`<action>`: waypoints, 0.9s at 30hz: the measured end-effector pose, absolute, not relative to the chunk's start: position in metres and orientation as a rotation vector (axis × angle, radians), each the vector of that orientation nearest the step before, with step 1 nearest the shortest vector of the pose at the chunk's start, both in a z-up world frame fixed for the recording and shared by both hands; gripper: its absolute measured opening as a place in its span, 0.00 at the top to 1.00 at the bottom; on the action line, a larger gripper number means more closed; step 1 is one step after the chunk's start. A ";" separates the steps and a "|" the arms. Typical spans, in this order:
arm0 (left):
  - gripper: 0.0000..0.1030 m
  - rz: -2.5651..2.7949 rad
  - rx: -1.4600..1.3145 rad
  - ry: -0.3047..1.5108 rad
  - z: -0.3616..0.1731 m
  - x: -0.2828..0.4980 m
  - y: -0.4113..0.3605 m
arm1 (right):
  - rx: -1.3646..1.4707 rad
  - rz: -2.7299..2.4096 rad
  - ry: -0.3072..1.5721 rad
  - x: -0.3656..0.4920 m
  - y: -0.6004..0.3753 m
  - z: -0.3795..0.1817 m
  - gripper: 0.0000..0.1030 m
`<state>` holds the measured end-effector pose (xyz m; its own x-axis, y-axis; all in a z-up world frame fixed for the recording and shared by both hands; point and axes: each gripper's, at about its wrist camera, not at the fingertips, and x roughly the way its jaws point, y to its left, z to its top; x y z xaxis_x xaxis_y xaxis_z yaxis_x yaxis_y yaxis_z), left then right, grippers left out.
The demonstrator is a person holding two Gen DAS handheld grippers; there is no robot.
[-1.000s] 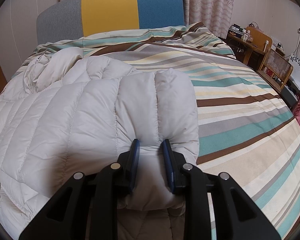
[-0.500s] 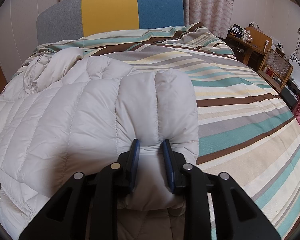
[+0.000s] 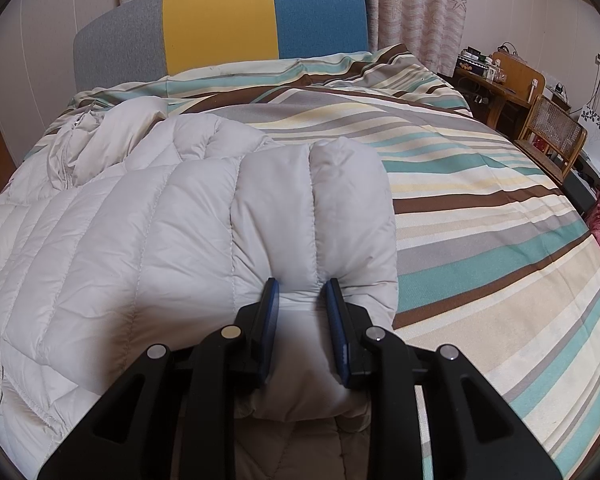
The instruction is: Fold large clothes
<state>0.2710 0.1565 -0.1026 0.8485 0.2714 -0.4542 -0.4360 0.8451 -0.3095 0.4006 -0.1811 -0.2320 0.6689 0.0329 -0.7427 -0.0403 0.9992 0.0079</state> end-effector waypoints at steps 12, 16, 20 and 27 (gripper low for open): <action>0.89 0.154 -0.291 0.537 -0.128 0.321 0.039 | -0.010 0.042 0.836 0.400 -0.182 -0.232 0.77; 0.89 0.088 -0.235 0.578 -0.137 0.333 0.011 | -0.009 0.042 0.836 0.400 -0.182 -0.232 0.77; 0.89 0.036 -0.206 0.617 -0.147 0.342 -0.007 | 0.000 0.049 0.837 0.401 -0.181 -0.231 0.77; 0.89 -0.043 -0.228 0.693 -0.167 0.358 -0.023 | 0.007 0.053 0.837 0.401 -0.181 -0.231 0.77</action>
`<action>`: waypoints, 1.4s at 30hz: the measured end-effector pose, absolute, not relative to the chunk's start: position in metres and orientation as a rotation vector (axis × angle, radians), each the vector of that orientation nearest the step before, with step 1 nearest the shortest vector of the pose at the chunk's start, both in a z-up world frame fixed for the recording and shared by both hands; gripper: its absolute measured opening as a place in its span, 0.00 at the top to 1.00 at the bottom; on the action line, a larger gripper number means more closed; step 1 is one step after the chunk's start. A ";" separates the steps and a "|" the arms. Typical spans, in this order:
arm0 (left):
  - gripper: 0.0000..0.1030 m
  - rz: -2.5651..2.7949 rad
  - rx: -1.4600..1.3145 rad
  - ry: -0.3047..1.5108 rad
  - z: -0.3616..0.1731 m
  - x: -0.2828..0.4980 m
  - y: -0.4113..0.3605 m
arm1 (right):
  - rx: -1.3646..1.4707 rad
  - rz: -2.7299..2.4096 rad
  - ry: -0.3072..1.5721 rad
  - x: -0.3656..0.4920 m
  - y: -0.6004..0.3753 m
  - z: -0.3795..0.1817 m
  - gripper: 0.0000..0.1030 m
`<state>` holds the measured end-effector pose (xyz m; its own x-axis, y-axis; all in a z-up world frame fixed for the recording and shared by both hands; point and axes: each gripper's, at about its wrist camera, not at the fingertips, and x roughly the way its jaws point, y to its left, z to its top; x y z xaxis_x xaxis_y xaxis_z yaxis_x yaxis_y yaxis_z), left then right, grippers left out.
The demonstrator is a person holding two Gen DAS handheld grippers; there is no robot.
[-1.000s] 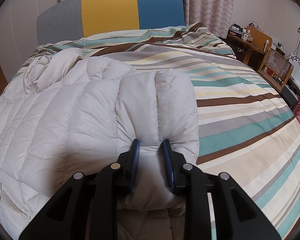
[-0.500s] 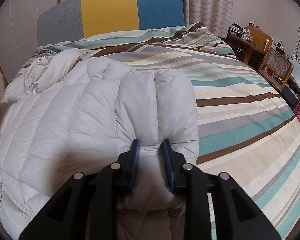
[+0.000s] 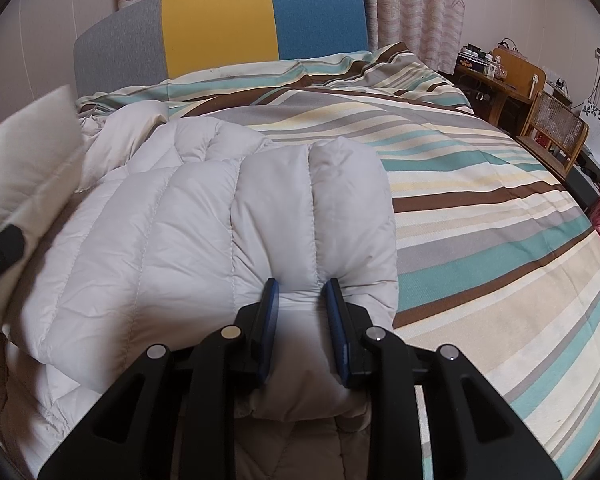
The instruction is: Fold large clothes
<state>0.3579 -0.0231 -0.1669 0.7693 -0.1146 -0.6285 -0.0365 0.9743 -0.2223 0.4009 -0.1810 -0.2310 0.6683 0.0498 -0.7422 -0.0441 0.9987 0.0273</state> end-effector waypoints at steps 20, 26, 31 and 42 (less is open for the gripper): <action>0.24 -0.126 -0.457 0.592 -0.142 0.294 0.035 | 0.074 0.105 0.801 0.395 -0.190 -0.222 0.65; 0.24 0.243 -0.439 0.521 -0.129 0.264 0.121 | 0.092 0.230 0.684 0.378 -0.165 -0.166 0.64; 0.24 0.458 -0.526 0.556 -0.145 0.253 0.175 | 0.007 0.391 0.713 0.386 -0.094 -0.151 0.67; 0.24 0.512 -0.526 0.591 -0.164 0.241 0.193 | -0.043 0.270 0.852 0.429 -0.098 -0.211 0.78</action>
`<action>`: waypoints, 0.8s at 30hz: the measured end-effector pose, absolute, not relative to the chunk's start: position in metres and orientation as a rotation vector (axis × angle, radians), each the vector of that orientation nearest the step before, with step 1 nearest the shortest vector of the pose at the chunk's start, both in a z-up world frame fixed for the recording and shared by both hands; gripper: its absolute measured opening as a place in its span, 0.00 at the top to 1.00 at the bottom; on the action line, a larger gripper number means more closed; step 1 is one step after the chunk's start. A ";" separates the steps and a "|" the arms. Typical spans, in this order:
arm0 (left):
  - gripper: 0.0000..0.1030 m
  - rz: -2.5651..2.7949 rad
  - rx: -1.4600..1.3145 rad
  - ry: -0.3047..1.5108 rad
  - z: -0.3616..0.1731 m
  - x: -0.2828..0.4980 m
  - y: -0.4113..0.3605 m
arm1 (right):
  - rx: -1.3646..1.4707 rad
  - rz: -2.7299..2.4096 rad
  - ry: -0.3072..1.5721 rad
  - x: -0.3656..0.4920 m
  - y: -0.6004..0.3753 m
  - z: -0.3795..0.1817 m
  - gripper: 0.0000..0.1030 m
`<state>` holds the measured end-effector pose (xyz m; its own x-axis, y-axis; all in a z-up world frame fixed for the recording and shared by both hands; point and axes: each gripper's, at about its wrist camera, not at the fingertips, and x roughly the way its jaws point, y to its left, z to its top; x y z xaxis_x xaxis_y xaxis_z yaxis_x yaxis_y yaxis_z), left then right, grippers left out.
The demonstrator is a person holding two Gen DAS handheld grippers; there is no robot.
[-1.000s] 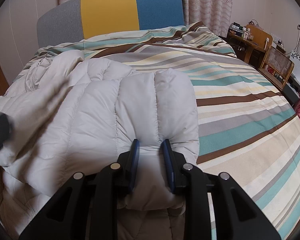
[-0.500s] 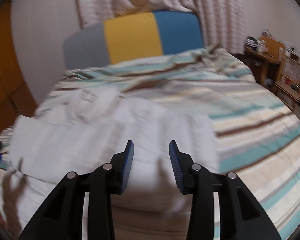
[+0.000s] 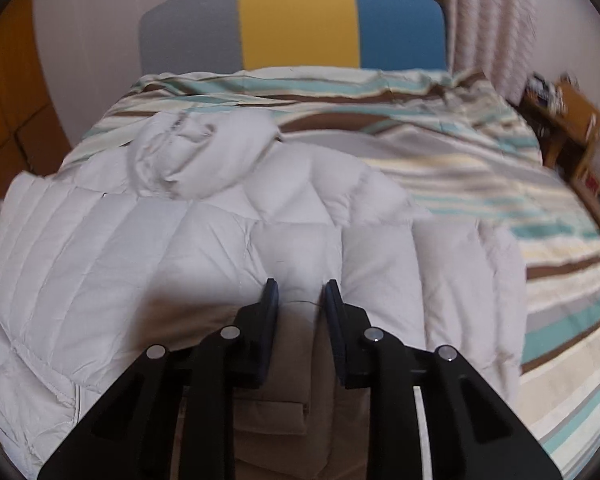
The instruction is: Fold large clothes
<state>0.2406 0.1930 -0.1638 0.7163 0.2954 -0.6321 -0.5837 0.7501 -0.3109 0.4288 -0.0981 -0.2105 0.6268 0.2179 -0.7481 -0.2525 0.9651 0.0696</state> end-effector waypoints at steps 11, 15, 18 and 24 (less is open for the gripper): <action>0.43 0.520 -0.360 0.705 -0.158 0.354 0.216 | -0.033 0.280 0.813 0.423 -0.108 -0.229 0.78; 0.43 0.543 -0.362 0.805 -0.182 0.390 0.239 | -0.033 0.278 0.803 0.422 -0.107 -0.231 0.77; 0.43 0.518 -0.390 0.851 -0.205 0.401 0.249 | -0.042 0.279 0.798 0.420 -0.106 -0.233 0.76; 0.43 0.522 -0.348 0.832 -0.218 0.403 0.247 | -0.058 0.278 0.802 0.422 -0.102 -0.236 0.76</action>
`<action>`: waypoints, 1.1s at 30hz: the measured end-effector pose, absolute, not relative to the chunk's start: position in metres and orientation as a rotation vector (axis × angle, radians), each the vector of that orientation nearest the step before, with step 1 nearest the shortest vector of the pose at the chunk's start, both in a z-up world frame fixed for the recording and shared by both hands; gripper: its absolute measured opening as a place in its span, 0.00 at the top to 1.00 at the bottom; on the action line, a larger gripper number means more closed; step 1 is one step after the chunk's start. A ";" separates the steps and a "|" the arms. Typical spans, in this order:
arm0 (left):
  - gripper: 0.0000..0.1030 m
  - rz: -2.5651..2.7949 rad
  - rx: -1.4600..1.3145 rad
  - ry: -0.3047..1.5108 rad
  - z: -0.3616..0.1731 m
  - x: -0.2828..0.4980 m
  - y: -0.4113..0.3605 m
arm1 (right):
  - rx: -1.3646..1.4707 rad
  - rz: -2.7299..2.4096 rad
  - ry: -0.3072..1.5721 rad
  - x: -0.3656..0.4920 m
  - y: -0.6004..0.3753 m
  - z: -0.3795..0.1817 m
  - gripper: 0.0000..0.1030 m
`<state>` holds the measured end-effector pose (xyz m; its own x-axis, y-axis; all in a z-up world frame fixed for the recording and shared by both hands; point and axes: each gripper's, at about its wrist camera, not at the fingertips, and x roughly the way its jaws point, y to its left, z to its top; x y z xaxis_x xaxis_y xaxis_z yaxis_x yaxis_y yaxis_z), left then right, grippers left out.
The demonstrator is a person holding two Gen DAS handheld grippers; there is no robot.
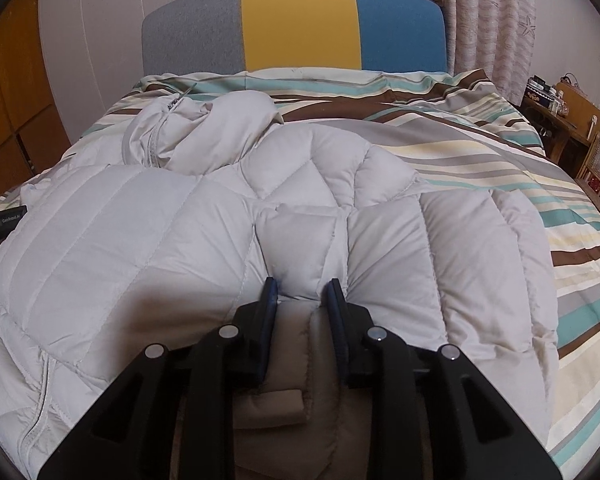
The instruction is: Fold large clothes
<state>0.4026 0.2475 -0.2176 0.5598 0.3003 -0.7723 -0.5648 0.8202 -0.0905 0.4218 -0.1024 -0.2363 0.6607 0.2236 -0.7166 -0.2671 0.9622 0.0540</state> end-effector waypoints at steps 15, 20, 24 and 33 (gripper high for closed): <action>0.13 0.501 -0.414 0.726 -0.155 0.332 0.228 | -0.032 0.285 0.769 0.415 -0.107 -0.230 0.71; 0.13 0.357 -0.331 0.696 -0.140 0.325 0.181 | 0.029 0.302 0.677 0.392 -0.116 -0.190 0.63; 0.13 0.282 -0.181 0.776 -0.158 0.351 0.142 | 0.055 0.390 0.683 0.387 -0.098 -0.172 0.61; 0.11 0.261 -0.091 0.904 -0.207 0.389 0.127 | 0.008 0.413 0.828 0.413 -0.059 -0.223 0.62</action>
<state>0.3886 0.1274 -0.2070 0.5895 0.1859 -0.7861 -0.2621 0.9645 0.0315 0.4128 -0.0591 -0.2230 0.6013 0.3596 -0.7135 -0.3538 0.9205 0.1658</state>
